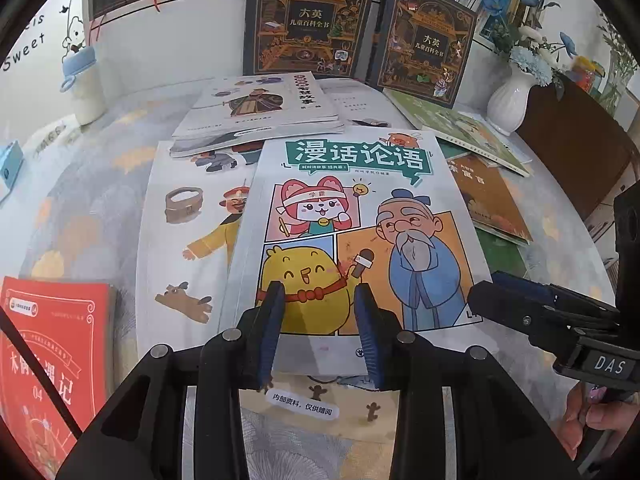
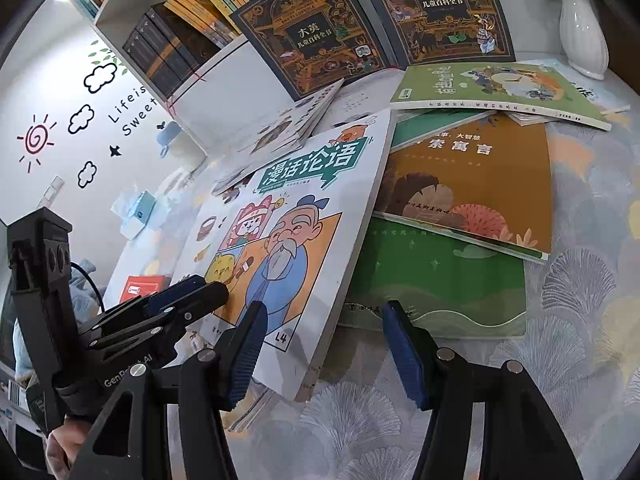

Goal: Organize books

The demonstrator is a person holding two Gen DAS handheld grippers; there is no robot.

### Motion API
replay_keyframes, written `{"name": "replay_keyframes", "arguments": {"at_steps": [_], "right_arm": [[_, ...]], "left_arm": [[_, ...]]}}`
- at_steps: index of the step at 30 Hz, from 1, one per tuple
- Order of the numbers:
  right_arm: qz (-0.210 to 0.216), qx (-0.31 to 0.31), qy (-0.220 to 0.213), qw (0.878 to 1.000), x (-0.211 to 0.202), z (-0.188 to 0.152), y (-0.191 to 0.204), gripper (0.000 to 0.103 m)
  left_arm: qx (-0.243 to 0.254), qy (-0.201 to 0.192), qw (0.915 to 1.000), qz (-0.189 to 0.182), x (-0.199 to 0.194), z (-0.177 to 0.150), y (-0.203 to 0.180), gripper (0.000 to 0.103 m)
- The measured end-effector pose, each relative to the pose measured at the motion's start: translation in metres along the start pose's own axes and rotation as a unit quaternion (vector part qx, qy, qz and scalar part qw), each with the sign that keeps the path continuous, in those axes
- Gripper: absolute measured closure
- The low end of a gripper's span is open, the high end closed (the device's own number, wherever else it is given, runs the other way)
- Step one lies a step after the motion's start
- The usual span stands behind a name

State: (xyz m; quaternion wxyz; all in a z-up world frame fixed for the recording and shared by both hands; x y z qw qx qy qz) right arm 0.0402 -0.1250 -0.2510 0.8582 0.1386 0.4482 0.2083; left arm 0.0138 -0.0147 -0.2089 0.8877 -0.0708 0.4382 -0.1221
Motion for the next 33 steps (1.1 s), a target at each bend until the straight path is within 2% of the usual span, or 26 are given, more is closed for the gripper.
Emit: {"name": "replay_keyframes", "arguments": {"at_steps": [6, 7, 11, 17, 21, 24, 30, 33], "right_arm": [[0.003, -0.017, 0.008, 1.0, 0.007, 0.003, 0.016, 0.044], [0.012, -0.019, 0.011, 1.0, 0.009, 0.003, 0.019, 0.041], [-0.005, -0.034, 0.013, 0.999, 0.012, 0.002, 0.027, 0.037], [0.033, -0.009, 0.025, 0.999, 0.007, -0.002, 0.025, 0.038], [0.062, 0.009, 0.05, 0.997, 0.01, -0.016, 0.02, 0.041], [0.078, 0.01, 0.039, 0.996, 0.005, -0.024, 0.017, 0.041], [0.061, -0.013, 0.016, 0.998, -0.014, -0.034, 0.012, 0.041], [0.055, -0.017, -0.009, 0.998, -0.025, -0.028, 0.006, 0.041]], "left_arm": [[-0.017, 0.004, 0.9987, -0.047, 0.002, 0.003, 0.003, 0.07], [-0.015, 0.004, 0.9986, -0.05, 0.002, 0.003, 0.002, 0.07], [-0.014, 0.009, 0.9964, -0.083, 0.003, 0.0, -0.004, 0.07], [-0.012, 0.02, 0.9918, -0.125, 0.004, -0.002, -0.013, 0.071], [0.022, 0.026, 0.9932, -0.111, 0.002, -0.006, -0.022, 0.071], [0.024, 0.028, 0.9932, -0.11, -0.001, -0.011, -0.024, 0.07], [0.006, 0.03, 0.9977, -0.061, -0.015, -0.015, -0.005, 0.07], [-0.022, 0.023, 0.9977, -0.059, -0.016, -0.011, 0.016, 0.07]]}}
Point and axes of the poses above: each gripper's, at about its wrist camera, not at the fingertips, and x roughly the way its jaws point, y to its left, z to its top, the point moved 5 cm from there along x, roughly the way its jaws point, and after that the axes turned 6 degrees about -z, right-handed, at the moved point
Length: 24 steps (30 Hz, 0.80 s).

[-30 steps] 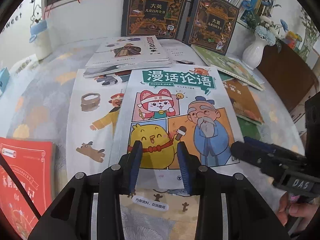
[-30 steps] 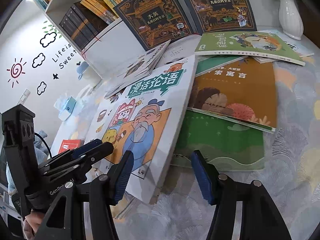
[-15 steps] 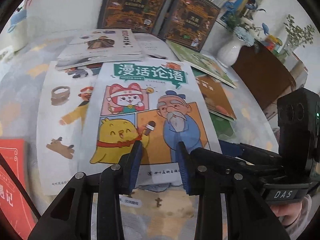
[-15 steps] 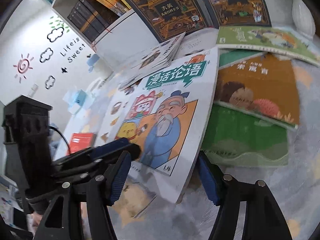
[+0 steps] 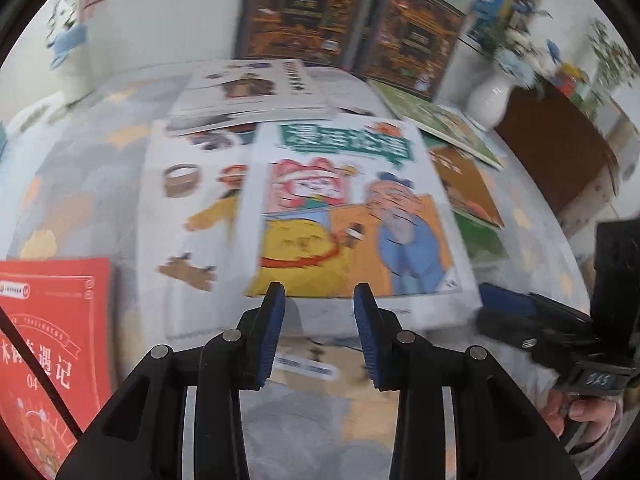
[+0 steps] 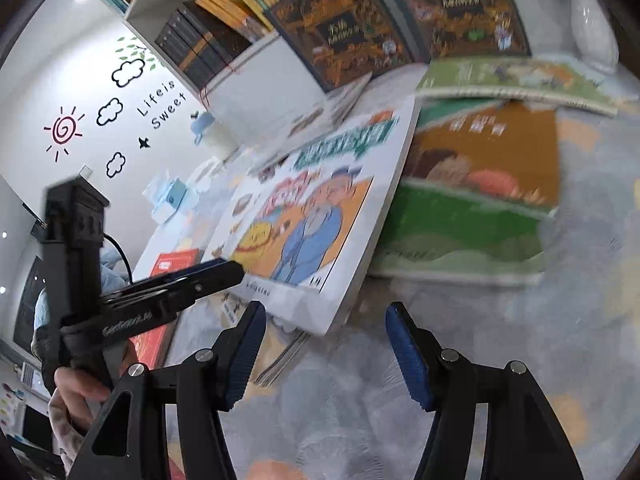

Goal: Organize books

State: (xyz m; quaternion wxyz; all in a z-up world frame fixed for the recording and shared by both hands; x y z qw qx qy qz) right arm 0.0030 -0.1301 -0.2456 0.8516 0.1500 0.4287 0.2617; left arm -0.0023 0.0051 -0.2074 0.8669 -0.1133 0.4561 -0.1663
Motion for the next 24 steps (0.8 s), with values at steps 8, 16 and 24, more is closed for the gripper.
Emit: {"name": "replay_keyframes", "arguments": {"at_steps": [8, 16, 24], "right_arm": [[-0.025, 0.033, -0.001, 0.999, 0.014, 0.032, -0.025, 0.041], [-0.044, -0.013, -0.035, 0.998, 0.032, 0.044, -0.011, 0.041], [-0.021, -0.024, -0.034, 0.999, 0.034, 0.034, 0.004, 0.039]], "left_arm": [[-0.051, -0.031, 0.9969, -0.051, 0.005, 0.019, 0.028, 0.07], [-0.058, -0.053, 0.9936, 0.08, 0.012, 0.033, 0.053, 0.068], [0.001, -0.035, 0.9987, 0.036, 0.023, 0.025, 0.018, 0.058]]}}
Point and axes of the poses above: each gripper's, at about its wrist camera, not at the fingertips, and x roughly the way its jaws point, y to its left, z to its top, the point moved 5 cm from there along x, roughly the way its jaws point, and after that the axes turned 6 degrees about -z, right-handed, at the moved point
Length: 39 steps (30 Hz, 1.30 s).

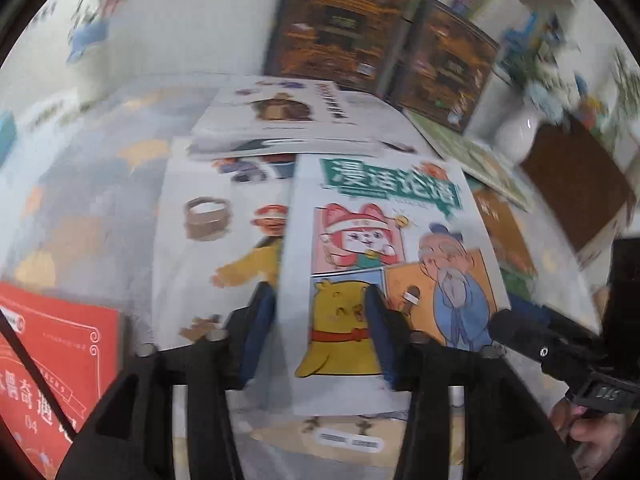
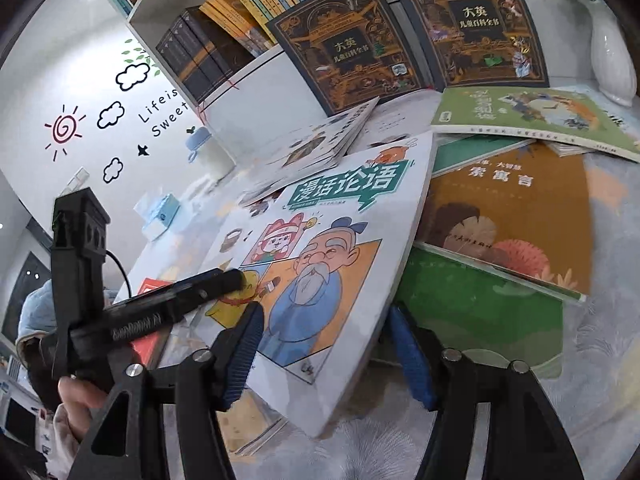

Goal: Organize books

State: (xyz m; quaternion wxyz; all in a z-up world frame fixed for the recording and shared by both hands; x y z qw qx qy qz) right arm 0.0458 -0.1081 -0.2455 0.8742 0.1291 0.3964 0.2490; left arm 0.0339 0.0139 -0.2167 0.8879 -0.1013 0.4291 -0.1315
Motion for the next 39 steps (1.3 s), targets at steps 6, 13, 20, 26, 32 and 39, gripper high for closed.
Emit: {"name": "replay_keyframes", "arguments": {"at_steps": [6, 13, 20, 26, 32, 39], "right_arm": [[-0.019, -0.011, 0.018, 1.0, -0.014, -0.012, 0.0, 0.035], [-0.002, -0.038, 0.071, 0.997, -0.049, -0.068, 0.001, 0.035], [0.074, -0.047, 0.123, 0.989, -0.094, -0.125, -0.003, 0.035], [0.166, 0.047, 0.137, 0.975, -0.088, -0.115, -0.038, 0.046], [0.122, 0.023, 0.119, 0.985, -0.068, -0.092, -0.031, 0.046], [0.1, 0.029, 0.098, 0.99, -0.056, -0.074, -0.041, 0.063]], "left_arm": [[0.006, 0.022, 0.9996, -0.016, -0.011, -0.016, -0.019, 0.056], [0.014, 0.047, 0.9984, -0.027, -0.041, -0.069, -0.042, 0.056], [0.017, 0.045, 0.996, -0.074, -0.073, -0.129, -0.058, 0.056], [-0.017, 0.095, 0.9881, -0.12, -0.059, -0.109, -0.037, 0.068], [-0.055, 0.111, 0.9827, -0.137, -0.044, -0.09, -0.028, 0.071], [-0.066, 0.086, 0.9816, -0.157, -0.043, -0.089, -0.022, 0.071]]}}
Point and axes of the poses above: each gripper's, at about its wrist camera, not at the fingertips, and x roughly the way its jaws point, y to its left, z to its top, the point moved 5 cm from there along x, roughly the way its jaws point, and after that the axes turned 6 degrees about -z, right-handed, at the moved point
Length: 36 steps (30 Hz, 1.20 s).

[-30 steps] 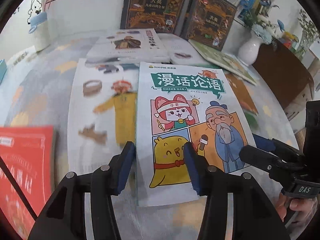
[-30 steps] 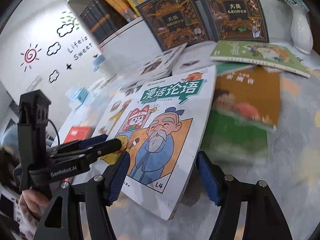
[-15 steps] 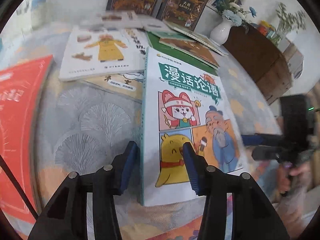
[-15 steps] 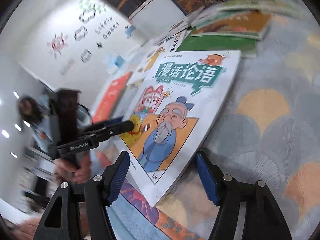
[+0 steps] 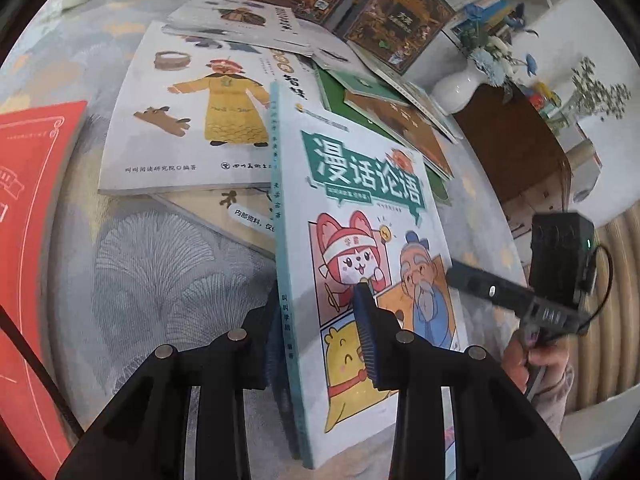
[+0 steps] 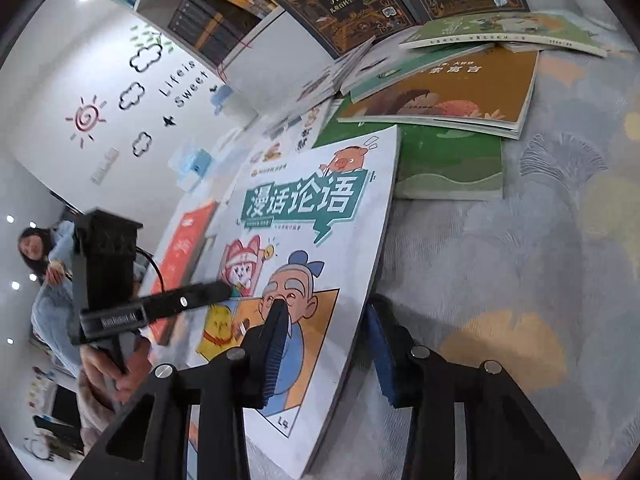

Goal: Organize books
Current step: 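Lift the yellow-chick book with the left tool and carry it toward the red book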

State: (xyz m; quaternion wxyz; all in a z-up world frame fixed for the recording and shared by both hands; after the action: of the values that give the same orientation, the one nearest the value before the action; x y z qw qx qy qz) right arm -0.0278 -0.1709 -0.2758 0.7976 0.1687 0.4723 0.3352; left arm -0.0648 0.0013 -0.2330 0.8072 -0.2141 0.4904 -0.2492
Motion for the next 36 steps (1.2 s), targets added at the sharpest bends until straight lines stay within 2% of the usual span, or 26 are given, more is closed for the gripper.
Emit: {"name": "replay_keyframes", "arguments": {"at_steps": [3, 5, 9, 11, 14, 16, 18, 20, 22, 24, 27, 32, 36], "right_arm": [[0.053, 0.018, 0.002, 0.998, 0.001, 0.005, -0.009, 0.062], [0.065, 0.015, 0.004, 0.998, 0.001, 0.006, -0.009, 0.062], [0.04, -0.027, -0.005, 0.999, 0.002, 0.003, 0.004, 0.052], [0.022, -0.034, -0.009, 0.999, 0.003, 0.002, 0.009, 0.053], [0.005, -0.027, -0.014, 1.0, 0.003, 0.001, 0.009, 0.06], [0.02, -0.021, -0.018, 0.999, -0.003, 0.002, 0.011, 0.061], [0.06, -0.021, -0.035, 0.997, -0.019, 0.002, 0.018, 0.063], [0.08, -0.03, -0.043, 0.995, -0.029, 0.003, 0.028, 0.065], [0.055, -0.059, -0.049, 0.996, -0.036, 0.001, 0.04, 0.065], [0.031, -0.083, -0.051, 0.995, -0.039, -0.003, 0.049, 0.065], [0.042, -0.077, -0.046, 0.995, -0.041, -0.008, 0.049, 0.065], [0.043, -0.065, -0.041, 0.996, -0.04, -0.006, 0.043, 0.065], [0.046, -0.063, -0.043, 0.996, -0.042, -0.007, 0.043, 0.065]], "left_arm": [[-0.007, 0.005, 0.9999, -0.01, 0.0, 0.001, 0.002, 0.071], [-0.003, 0.007, 0.9999, -0.008, 0.001, 0.002, 0.002, 0.071], [0.012, 0.008, 0.9998, 0.011, 0.003, 0.003, -0.003, 0.071], [0.011, 0.004, 0.9999, 0.003, 0.003, 0.003, -0.002, 0.071], [-0.005, 0.001, 0.9999, -0.013, 0.001, 0.003, 0.002, 0.071], [-0.015, 0.009, 0.9998, -0.003, -0.001, 0.003, 0.0, 0.072], [-0.005, 0.025, 0.9997, 0.003, -0.002, 0.001, -0.007, 0.07], [-0.003, 0.033, 0.9994, 0.0, -0.003, -0.001, -0.014, 0.07], [0.005, 0.033, 0.9994, -0.004, -0.004, -0.001, -0.02, 0.07], [0.014, 0.034, 0.9993, 0.008, -0.003, -0.003, -0.022, 0.07], [0.012, 0.037, 0.9992, 0.005, -0.003, -0.005, -0.019, 0.07], [0.006, 0.03, 0.9988, -0.037, -0.012, -0.005, -0.018, 0.07], [0.026, 0.025, 0.9988, -0.032, -0.019, -0.003, -0.025, 0.07]]}}
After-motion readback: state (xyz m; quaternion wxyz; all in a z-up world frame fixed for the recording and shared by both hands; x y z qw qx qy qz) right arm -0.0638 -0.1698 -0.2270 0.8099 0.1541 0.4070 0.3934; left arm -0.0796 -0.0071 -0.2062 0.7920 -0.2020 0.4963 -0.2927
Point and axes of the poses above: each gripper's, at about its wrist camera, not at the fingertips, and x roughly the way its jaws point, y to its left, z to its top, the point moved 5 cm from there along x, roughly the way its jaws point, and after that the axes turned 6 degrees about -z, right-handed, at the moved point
